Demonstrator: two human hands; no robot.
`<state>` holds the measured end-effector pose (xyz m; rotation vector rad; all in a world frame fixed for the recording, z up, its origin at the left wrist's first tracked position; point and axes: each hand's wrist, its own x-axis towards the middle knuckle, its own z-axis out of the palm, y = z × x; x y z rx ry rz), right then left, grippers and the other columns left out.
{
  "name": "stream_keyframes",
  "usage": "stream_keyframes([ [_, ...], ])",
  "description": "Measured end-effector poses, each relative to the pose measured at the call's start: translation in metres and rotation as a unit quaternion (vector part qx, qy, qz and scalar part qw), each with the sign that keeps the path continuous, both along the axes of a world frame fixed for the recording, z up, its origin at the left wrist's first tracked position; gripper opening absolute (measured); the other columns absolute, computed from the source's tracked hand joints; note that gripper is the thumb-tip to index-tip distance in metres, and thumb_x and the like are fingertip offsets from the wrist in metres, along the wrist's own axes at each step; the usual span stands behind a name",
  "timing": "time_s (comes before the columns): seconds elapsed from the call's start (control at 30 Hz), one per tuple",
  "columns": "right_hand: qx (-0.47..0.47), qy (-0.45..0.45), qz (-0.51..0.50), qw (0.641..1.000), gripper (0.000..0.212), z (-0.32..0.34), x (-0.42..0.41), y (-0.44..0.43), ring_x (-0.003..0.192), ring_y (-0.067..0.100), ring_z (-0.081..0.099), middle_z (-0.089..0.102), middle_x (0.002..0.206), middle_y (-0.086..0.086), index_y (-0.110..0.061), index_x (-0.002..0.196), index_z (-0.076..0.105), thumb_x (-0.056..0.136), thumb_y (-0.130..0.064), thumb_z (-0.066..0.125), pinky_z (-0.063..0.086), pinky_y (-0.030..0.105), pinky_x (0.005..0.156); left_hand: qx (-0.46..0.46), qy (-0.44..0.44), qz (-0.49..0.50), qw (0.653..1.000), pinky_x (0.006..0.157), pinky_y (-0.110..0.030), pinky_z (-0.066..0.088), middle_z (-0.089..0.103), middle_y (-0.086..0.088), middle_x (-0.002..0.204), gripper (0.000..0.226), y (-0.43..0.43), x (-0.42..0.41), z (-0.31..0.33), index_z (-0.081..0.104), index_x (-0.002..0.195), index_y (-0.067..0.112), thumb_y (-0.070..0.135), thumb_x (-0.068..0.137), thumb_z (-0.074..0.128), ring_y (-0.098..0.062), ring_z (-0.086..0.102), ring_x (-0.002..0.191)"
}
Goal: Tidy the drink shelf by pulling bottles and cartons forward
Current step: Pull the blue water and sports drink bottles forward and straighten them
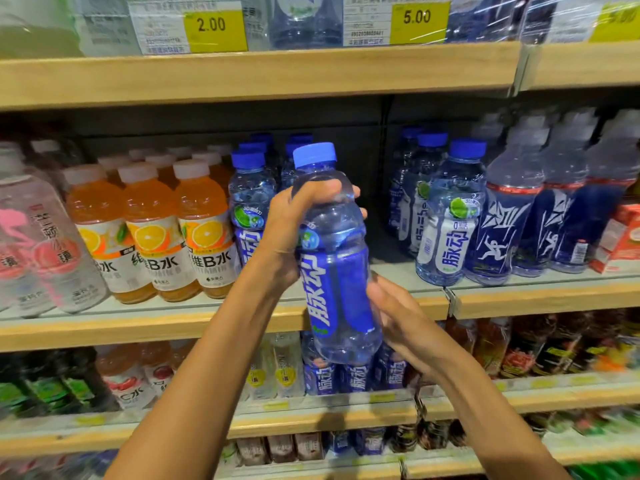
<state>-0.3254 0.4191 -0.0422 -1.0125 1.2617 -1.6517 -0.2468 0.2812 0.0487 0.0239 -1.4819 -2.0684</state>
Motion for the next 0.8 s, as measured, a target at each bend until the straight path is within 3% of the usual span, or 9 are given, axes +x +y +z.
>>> stream_keyframes([
  [0.1, -0.014, -0.096, 0.104, 0.990, 0.081, 0.009, -0.009, -0.002, 0.116, 0.028, 0.059, 0.062, 0.126, 0.013, -0.013, 0.121, 0.061, 0.056, -0.055, 0.086, 0.041, 0.049, 0.106, 0.063, 0.060, -0.203, 0.975, 0.069, -0.032, 0.056, 0.065, -0.007, 0.090, 0.059, -0.004, -0.001, 0.002, 0.062, 0.098, 0.008, 0.027, 0.048, 0.087, -0.025, 0.066, 0.074],
  [0.23, 0.012, -0.087, 0.113, 0.990, 0.122, 0.014, 0.000, -0.011, 0.124, 0.049, 0.044, 0.042, 0.137, 0.035, 0.006, 0.137, 0.038, 0.041, -0.046, 0.094, 0.028, 0.064, 0.108, 0.114, 0.106, -0.343, 0.926, 0.069, -0.035, 0.056, 0.060, -0.008, 0.090, 0.062, -0.004, -0.006, -0.002, 0.054, 0.103, 0.007, 0.026, 0.054, 0.087, -0.026, 0.063, 0.075],
  [0.33, 0.008, -0.004, 0.130, 0.991, 0.104, 0.017, 0.012, -0.018, 0.108, 0.042, 0.054, 0.057, 0.115, 0.028, 0.005, 0.127, 0.047, 0.049, -0.048, 0.090, 0.042, 0.056, 0.098, 0.113, 0.082, -0.379, 0.915, 0.070, -0.037, 0.056, 0.060, -0.010, 0.092, 0.060, -0.004, -0.007, -0.010, 0.055, 0.104, 0.006, 0.027, 0.056, 0.086, -0.028, 0.064, 0.079],
  [0.43, 0.000, 0.038, 0.094, 0.995, 0.047, 0.012, 0.012, -0.016, 0.089, 0.022, 0.066, 0.070, 0.096, 0.005, -0.024, 0.104, 0.069, 0.060, -0.033, 0.083, 0.055, 0.035, 0.078, 0.040, 0.052, -0.290, 0.955, 0.080, -0.034, 0.055, 0.068, -0.007, 0.095, 0.055, -0.012, -0.005, -0.014, 0.069, 0.097, 0.010, 0.039, 0.054, 0.087, -0.025, 0.067, 0.087],
  [0.5, -0.003, 0.074, 0.051, 0.996, 0.029, 0.010, 0.013, -0.015, 0.085, 0.013, 0.068, 0.072, 0.089, -0.003, -0.036, 0.091, 0.071, 0.063, -0.031, 0.078, 0.054, 0.026, 0.074, -0.020, 0.021, -0.215, 0.976, 0.084, -0.034, 0.054, 0.071, -0.006, 0.099, 0.054, -0.017, 0.001, -0.013, 0.073, 0.096, 0.014, 0.047, 0.056, 0.083, -0.022, 0.067, 0.092],
  [0.57, -0.001, 0.109, 0.005, 0.994, 0.028, 0.010, 0.014, -0.017, 0.084, 0.013, 0.068, 0.072, 0.088, -0.002, -0.031, 0.090, 0.069, 0.064, -0.031, 0.080, 0.053, 0.026, 0.075, -0.066, -0.020, -0.146, 0.987, 0.081, -0.033, 0.055, 0.072, -0.007, 0.103, 0.050, -0.021, 0.007, -0.012, 0.071, 0.102, 0.014, 0.045, 0.064, 0.077, -0.022, 0.068, 0.095],
  [0.67, -0.002, 0.129, -0.067, 0.989, 0.040, 0.010, 0.016, -0.025, 0.084, 0.015, 0.070, 0.073, 0.091, 0.002, -0.015, 0.105, 0.061, 0.070, -0.017, 0.082, 0.054, 0.026, 0.073, -0.107, -0.080, -0.014, 0.991, 0.078, -0.035, 0.058, 0.070, -0.015, 0.109, 0.045, -0.023, 0.014, -0.013, 0.066, 0.110, 0.010, 0.043, 0.080, 0.064, -0.025, 0.069, 0.098],
  [0.8, -0.002, 0.143, -0.154, 0.978, 0.058, 0.011, 0.016, -0.035, 0.093, 0.018, 0.070, 0.071, 0.105, 0.005, -0.012, 0.121, 0.052, 0.071, -0.013, 0.082, 0.055, 0.035, 0.082, -0.232, -0.028, 0.192, 0.953, 0.080, -0.024, 0.054, 0.072, -0.001, 0.095, 0.032, -0.025, 0.030, -0.031, 0.067, 0.102, 0.013, 0.039, 0.087, 0.057, -0.009, 0.066, 0.091],
])
